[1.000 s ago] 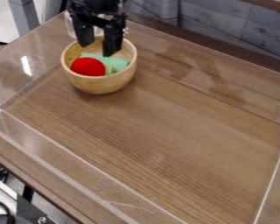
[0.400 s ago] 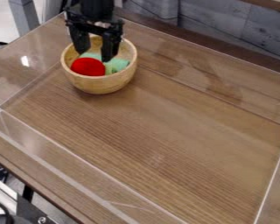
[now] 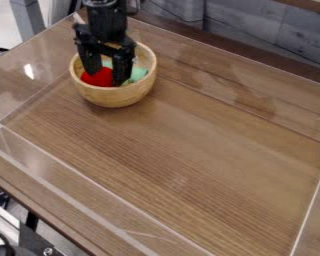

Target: Move the red fruit to the right

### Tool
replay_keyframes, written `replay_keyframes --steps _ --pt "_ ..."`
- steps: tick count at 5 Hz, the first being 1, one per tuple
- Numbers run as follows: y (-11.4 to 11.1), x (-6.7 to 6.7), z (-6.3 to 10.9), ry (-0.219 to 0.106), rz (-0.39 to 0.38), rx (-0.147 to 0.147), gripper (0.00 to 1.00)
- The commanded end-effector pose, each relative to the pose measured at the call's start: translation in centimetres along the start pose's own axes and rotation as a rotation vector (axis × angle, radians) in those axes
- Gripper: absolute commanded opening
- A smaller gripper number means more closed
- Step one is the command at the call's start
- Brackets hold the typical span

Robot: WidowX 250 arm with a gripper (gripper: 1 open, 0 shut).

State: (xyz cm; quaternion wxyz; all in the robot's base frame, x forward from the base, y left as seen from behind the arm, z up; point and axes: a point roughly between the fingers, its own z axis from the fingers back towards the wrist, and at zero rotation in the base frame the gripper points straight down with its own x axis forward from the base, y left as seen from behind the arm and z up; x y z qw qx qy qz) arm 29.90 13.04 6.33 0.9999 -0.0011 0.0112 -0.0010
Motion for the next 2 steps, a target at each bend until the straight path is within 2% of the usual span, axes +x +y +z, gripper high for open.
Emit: replay_keyframes --steps 1,2 --pt "0.61 -0.07 0.66 -0.049 -0.002 0.014 1.00" --pt "0.73 -0.30 0.49 -0.061 0.007 0.014 1.00"
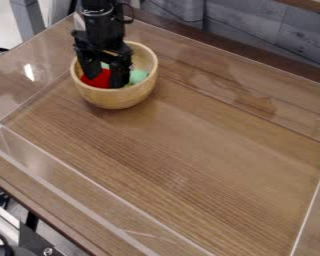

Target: Move the red fruit to the right

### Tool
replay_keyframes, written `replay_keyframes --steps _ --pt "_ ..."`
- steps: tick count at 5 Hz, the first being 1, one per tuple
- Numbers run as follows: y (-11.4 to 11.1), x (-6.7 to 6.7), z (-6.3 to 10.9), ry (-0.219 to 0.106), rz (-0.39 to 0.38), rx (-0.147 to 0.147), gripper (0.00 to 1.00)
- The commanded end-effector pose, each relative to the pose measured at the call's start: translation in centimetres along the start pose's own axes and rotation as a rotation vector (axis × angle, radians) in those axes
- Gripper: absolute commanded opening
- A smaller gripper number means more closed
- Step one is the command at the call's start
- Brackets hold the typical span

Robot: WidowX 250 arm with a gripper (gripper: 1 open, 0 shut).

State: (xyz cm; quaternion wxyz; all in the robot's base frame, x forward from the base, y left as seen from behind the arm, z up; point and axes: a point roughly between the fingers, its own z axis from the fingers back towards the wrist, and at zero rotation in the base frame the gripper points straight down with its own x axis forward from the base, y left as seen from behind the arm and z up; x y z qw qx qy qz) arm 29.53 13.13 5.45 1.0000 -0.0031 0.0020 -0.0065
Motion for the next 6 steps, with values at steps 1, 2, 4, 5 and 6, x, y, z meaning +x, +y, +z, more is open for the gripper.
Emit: replay_keyframes --steps 1,2,4,5,6 --pt "1.3 0.2 1.2 -0.051 -0.031 0.017 1.00" --pt "2.0 0.3 1.1 -0.058 -0.079 0.017 1.00" --pt "2.8 2.1 1.0 -0.071 -0.061 0.016 1.00" --pt "3.0 3.0 0.8 -0.079 -0.055 0.014 1.00" --pt "2.6 4.0 0.3 -0.086 -0.095 0.011 1.00"
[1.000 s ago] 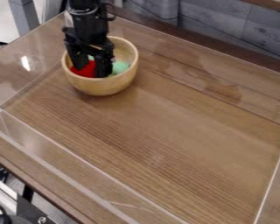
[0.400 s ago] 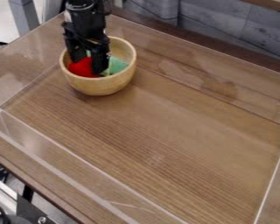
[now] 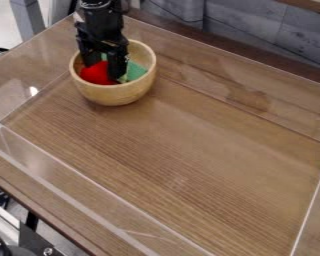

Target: Move the red fruit to the right

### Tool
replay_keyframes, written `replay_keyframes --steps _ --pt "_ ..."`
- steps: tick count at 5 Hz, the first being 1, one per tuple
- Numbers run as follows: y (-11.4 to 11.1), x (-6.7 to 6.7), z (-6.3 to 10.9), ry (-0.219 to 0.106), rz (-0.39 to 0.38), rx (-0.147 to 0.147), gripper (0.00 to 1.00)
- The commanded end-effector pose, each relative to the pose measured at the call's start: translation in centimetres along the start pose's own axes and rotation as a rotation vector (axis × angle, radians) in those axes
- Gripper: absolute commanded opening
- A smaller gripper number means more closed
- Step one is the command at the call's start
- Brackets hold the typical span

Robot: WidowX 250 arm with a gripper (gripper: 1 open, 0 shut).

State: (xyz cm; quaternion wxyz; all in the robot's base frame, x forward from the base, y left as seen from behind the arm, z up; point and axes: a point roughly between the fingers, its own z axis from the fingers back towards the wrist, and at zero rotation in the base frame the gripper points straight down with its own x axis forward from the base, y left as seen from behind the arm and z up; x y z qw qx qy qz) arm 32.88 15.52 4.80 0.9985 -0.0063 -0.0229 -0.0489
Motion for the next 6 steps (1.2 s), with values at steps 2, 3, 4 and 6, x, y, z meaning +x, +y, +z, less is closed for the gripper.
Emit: replay_keyframes --steps 2,3,4,6 --pt "0.7 1.9 0.3 -0.040 -0.043 0.013 0.00" --pt "1.5 1.2 1.5 -0.061 -0.007 0.017 0.00" --pt "2.3 0.5 3.1 -0.089 0.034 0.021 0.00" --pt "1.4 -0.7 8.1 -0.154 0.147 0.026 0.00"
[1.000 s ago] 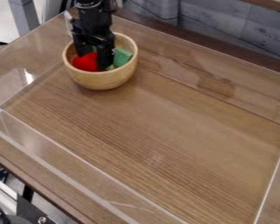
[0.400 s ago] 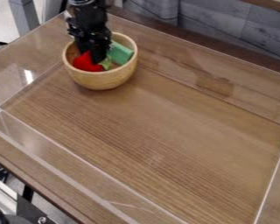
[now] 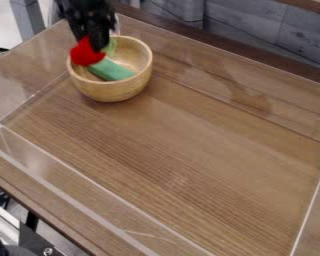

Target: Move the red fruit to the right

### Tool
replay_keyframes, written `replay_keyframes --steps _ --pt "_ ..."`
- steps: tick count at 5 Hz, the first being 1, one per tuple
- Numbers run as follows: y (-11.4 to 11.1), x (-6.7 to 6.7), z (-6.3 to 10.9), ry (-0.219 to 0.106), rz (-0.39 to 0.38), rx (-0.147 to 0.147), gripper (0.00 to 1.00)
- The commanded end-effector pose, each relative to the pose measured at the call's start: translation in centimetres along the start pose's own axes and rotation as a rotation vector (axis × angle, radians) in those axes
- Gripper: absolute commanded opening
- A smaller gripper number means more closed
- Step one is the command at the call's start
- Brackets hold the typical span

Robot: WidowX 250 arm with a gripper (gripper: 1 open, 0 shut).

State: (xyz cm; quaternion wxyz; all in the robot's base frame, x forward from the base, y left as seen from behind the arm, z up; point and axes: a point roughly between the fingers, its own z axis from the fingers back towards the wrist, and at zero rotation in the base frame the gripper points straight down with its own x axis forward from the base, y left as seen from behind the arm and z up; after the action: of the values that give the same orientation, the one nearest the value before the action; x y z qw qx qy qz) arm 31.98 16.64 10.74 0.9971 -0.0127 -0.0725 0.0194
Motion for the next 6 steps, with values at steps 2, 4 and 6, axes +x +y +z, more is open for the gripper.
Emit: replay_keyframes --steps 2,4,6 --pt "-4.0 2.1 4.7 -0.093 -0.047 -0.018 0.00" --pt "-10.0 4.3 4.3 -0.095 -0.124 -0.052 0.00" --pt "-13.3 4.1 3.2 -0.091 -0.123 -0.058 0.00"
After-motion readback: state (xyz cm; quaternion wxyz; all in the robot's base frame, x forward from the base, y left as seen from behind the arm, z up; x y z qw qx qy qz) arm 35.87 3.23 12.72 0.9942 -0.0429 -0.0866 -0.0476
